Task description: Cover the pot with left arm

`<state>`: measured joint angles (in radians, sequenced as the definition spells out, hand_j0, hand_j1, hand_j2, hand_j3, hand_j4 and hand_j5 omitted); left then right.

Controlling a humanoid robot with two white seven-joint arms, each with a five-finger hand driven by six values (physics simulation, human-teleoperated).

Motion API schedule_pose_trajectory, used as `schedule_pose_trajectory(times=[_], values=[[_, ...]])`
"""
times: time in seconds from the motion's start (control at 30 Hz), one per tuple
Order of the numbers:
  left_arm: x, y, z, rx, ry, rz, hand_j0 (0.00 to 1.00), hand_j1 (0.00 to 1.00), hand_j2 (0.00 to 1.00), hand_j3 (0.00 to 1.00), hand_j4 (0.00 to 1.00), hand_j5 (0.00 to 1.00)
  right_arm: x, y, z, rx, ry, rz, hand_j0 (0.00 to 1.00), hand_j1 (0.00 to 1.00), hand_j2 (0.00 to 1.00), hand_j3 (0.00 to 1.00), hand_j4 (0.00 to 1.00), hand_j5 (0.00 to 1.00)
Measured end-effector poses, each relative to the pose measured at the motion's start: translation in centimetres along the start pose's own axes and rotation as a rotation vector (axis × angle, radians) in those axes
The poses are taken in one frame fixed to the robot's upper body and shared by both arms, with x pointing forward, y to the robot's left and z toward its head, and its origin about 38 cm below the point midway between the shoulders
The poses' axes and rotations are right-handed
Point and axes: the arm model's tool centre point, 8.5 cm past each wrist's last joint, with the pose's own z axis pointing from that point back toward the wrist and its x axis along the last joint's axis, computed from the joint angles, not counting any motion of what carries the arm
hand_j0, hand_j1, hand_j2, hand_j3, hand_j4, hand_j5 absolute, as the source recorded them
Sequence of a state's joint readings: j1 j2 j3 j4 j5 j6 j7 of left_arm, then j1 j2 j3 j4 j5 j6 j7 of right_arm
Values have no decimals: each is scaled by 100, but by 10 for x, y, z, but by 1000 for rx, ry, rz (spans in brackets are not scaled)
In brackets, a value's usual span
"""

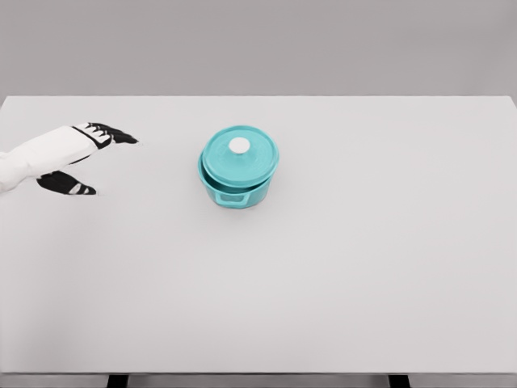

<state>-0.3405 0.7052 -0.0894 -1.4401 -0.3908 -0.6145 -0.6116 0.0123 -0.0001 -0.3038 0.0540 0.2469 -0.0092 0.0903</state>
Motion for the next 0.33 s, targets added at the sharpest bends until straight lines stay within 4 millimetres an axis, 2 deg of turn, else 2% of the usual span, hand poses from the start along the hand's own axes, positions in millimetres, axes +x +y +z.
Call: schedule_pose_trajectory(times=[0.13, 0.33], values=[[-12, 10, 18, 16, 49, -13, 100, 100, 100, 100, 100, 100, 0, 0, 0, 0, 0, 0, 100, 100, 100, 100, 100, 100], [-14, 9, 21, 16, 59, -11, 100, 100, 100, 100, 100, 100, 0, 0, 0, 0, 0, 0, 100, 100, 100, 100, 100, 100]])
